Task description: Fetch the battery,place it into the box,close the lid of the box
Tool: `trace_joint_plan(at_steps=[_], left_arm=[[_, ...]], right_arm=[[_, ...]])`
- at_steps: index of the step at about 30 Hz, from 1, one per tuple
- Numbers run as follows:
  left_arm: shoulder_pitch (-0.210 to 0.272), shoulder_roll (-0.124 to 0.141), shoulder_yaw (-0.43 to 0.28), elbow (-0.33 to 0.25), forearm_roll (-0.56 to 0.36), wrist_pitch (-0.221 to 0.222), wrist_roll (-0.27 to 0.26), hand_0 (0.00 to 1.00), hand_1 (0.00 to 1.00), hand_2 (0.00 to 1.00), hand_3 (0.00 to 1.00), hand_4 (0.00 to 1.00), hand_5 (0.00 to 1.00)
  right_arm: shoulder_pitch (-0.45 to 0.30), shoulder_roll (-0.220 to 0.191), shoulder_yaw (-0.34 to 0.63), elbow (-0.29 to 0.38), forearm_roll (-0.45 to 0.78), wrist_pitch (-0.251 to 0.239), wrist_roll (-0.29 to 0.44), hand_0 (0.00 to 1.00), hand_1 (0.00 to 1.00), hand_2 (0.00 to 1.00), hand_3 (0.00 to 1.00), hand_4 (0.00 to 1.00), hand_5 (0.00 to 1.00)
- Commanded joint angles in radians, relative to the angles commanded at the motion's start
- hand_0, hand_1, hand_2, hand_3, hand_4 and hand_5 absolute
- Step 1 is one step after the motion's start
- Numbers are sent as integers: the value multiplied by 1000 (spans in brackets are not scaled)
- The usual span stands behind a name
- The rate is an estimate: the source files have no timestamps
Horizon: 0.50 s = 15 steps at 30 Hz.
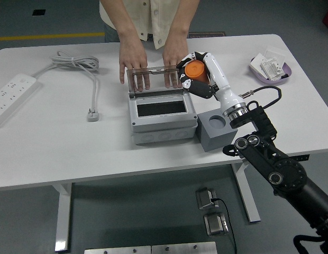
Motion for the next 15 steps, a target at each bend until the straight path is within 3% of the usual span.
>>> trace_joint_plan(at_steps=[3,4,8,10,15], left_arm=[[0,1,0,0,0,0,1,654,702,643,596,683,176],[-1,1,0,0,1,1,1,655,703,643,596,683,176],[-1,2,-1,0,2,2,2,655,703,643,596,683,176],[-2,3,-2,0,3,2,2,655,703,646,596,683,176],[-4,4,-4,0,6,3,1,655,703,646,596,683,176]], right_arm=[[16,6,-17,-6,-22,-18,-5,113,183,313,251,2,2],[24,10,-26,-11,-27,-29,-6,45,162,306,249,2,2],[46,19,-53,-25,-48,-54,-15,45,162,306,249,2,2],[57,22,-67,-31,-74,-58,-23,2,132,301,239,2,2],[84,26,-99,-53,-164,-50,-40,2,132,301,239,2,2]])
